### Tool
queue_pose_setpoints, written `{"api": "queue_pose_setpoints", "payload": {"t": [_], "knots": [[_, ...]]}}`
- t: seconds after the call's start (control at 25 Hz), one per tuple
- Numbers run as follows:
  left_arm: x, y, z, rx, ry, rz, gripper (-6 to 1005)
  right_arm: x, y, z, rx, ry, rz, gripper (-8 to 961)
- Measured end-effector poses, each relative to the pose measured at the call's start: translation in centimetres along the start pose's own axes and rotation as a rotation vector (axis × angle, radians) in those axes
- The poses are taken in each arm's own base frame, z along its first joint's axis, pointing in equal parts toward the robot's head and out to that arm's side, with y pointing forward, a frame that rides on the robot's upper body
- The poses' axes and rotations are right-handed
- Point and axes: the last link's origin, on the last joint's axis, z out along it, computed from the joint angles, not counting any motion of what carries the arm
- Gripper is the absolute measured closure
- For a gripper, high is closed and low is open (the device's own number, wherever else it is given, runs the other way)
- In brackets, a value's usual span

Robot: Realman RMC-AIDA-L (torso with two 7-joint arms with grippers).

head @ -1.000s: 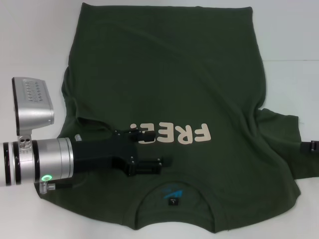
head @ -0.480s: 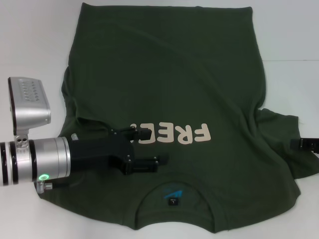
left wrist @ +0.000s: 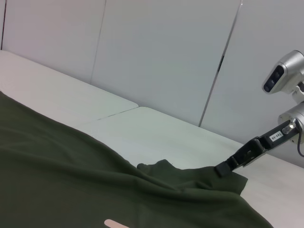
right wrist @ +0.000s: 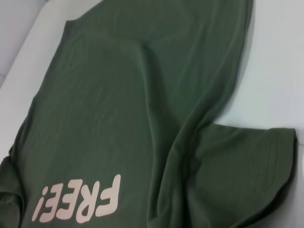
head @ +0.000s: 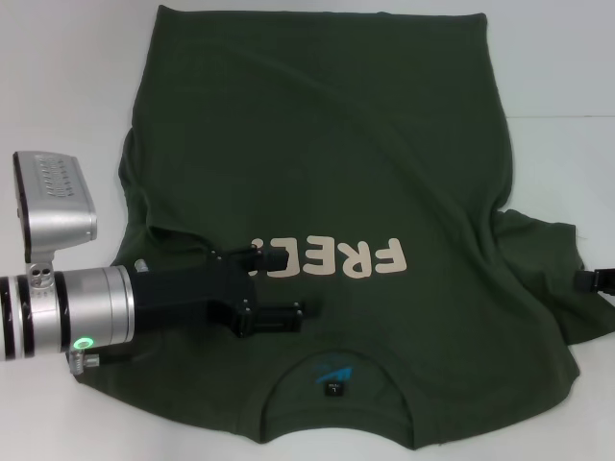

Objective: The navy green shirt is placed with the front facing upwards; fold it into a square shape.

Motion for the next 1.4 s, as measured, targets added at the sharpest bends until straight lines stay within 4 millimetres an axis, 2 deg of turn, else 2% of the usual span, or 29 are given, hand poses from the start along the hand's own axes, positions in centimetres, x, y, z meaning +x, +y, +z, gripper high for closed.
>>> {"api": "queue_pose_setpoints", "payload": {"t": [0.28,0.48,0.64,0.84,1.16,1.4], "knots": [[-0.1,0.1,0.0,-0.001,0.000,0.008,138,0.3,0.0,0.0,-0.011,-0.021,-0.011,943],[-0.1,0.1,0.1,-0.003,0.005,-0.002,138,-0.1,-0.4,-0.8,-0.023,-0.116,-0.006,931],[-0.1,0.1,0.1,-0.004,0.008,-0.010,138,-1.5,-1.3,-2.6,-0.008,-0.221,-0.007,921],[0.0,0.2,0.2,-0.004,0.025,-0.020,138,-3.3,-1.6,-3.8,0.008,-0.252,-0.037,910],[-0.2,0.2,0.2,0.004,0.051,-0.051,137,-6.5,-0.5,-3.8,0.012,-0.263,-0.112,890],[0.0,0.1,0.0,0.010,0.075,-0.061,137,-8.6,1.1,-3.1,-0.006,-0.241,-0.177,876]]}}
